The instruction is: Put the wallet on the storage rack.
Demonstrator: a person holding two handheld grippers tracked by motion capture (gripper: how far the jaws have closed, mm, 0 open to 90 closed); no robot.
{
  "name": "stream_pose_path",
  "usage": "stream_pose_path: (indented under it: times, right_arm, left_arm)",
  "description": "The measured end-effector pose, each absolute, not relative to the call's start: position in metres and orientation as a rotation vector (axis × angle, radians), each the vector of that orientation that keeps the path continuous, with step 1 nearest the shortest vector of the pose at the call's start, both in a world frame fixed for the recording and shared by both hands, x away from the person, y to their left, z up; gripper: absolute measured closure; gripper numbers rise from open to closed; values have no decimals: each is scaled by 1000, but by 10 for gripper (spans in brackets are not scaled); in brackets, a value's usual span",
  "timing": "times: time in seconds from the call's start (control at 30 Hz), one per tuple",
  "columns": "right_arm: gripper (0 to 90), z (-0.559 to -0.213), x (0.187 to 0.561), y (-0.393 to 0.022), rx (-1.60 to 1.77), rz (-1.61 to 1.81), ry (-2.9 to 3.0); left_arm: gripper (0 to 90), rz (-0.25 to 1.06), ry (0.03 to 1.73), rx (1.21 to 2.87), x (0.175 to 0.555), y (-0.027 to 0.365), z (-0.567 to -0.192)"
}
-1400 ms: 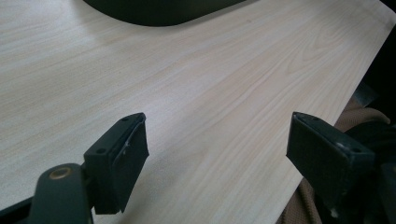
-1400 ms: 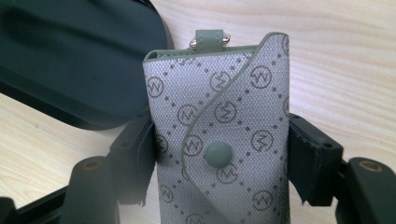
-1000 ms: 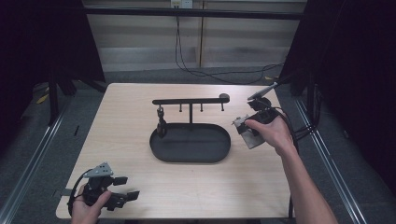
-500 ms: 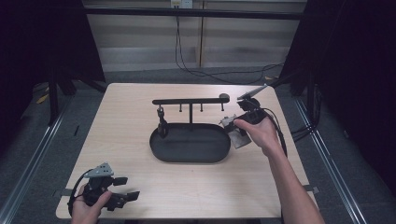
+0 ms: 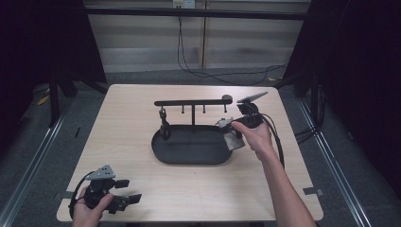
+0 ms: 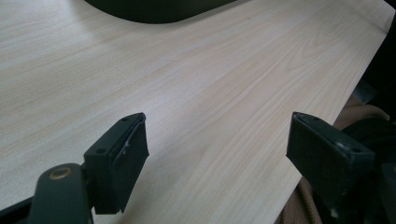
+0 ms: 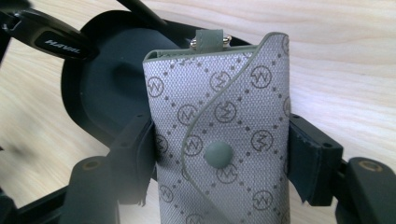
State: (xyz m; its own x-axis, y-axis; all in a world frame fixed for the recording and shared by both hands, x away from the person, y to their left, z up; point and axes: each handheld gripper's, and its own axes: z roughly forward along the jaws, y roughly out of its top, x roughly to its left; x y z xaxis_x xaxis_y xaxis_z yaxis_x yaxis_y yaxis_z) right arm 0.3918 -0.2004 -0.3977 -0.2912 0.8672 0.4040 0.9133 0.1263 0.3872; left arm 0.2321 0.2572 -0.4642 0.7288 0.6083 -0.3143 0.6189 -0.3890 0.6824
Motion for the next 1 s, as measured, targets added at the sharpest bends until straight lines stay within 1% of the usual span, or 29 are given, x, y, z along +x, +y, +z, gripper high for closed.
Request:
stream_pose_path:
  times: [0.73, 1.0]
  right_arm:
    - [325, -438, 399, -189, -1859, -954, -2201]
    - [325, -444, 400, -183, -1872, -953, -2209]
  left_arm:
    - [204, -24, 915, 2103, 232, 257, -465]
    - [204, -20, 909, 2111, 232, 258, -464]
